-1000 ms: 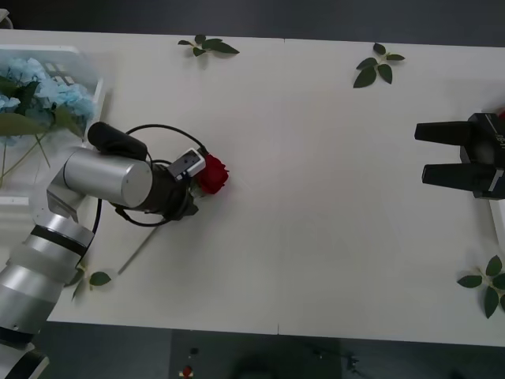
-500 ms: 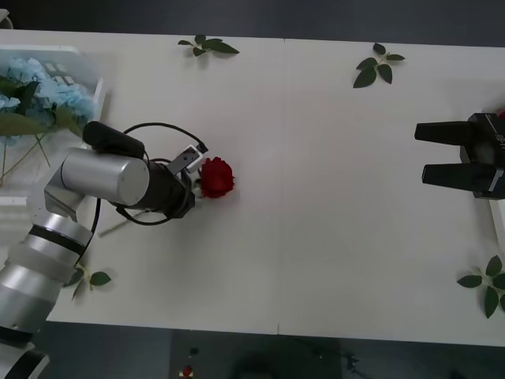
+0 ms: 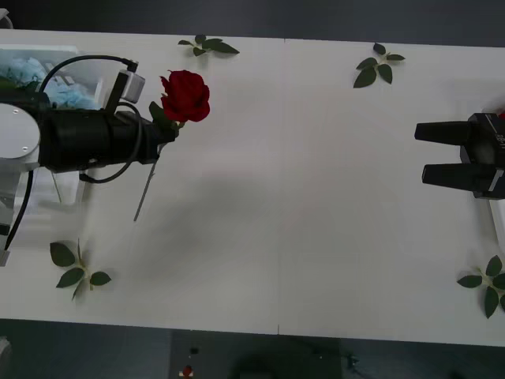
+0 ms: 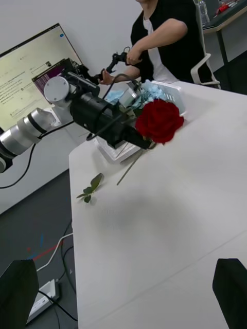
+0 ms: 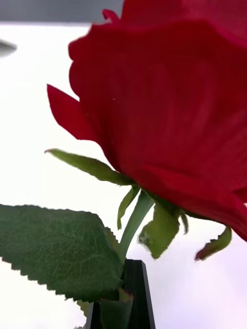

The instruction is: Put the red flowers into the right box and the blue flowers into the left box

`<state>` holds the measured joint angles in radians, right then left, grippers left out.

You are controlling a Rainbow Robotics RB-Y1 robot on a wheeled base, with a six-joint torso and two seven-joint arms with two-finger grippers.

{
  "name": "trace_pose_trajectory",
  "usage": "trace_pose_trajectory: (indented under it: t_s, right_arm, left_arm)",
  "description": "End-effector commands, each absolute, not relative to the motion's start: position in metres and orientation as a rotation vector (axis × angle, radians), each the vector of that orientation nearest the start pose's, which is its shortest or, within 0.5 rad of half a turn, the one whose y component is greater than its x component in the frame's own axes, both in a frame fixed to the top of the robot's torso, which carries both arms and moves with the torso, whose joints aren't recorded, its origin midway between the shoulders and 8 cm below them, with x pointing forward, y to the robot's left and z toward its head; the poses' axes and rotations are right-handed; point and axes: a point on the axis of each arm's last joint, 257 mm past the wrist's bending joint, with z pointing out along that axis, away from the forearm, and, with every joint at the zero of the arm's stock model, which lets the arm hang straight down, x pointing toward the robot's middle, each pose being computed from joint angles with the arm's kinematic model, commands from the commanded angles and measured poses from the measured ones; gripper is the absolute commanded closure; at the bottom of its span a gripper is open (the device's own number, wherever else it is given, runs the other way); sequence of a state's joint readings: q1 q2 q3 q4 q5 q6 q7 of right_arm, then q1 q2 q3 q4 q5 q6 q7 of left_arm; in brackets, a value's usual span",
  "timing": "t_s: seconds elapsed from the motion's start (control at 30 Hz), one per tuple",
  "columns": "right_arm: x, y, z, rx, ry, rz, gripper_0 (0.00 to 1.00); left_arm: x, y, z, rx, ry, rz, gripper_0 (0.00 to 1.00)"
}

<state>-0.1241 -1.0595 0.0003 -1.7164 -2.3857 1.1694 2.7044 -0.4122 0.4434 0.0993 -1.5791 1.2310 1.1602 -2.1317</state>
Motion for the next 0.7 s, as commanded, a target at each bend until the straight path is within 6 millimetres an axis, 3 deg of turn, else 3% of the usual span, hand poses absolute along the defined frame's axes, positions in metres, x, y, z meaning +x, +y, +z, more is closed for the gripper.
trace_pose_trajectory:
  t_s: [0.03, 0.17, 0.37, 0.53, 0.7]
  right_arm:
    - [0.381, -0.197, -0.048, -1.009, 1.541, 1.044, 0.00]
    - [0.381, -0.197, -0.048, -1.009, 1.541, 1.044, 0.00]
    - [0.381, -0.197, -0.048, -1.009, 1.541, 1.044, 0.00]
    - [0.381, -0.197, -0.048, -1.009, 1.541, 1.044, 0.00]
    - [0.381, -0.197, -0.048, -1.009, 1.541, 1.044, 0.00]
  left_arm:
    - [0.523, 0.156, -0.118, 0.607, 1.836, -0.818, 1.00]
    - [0.504, 0.137, -0.072, 0.529, 1.688, -1.070, 1.00]
    - [0.488, 0.118, -0.017, 0.468, 1.511, -1.301, 1.00]
    - [0.475, 0.083, 0.037, 0.443, 1.337, -1.495, 1.00]
    - [0.472, 0.043, 0.064, 0.396, 1.227, -1.610, 1.00]
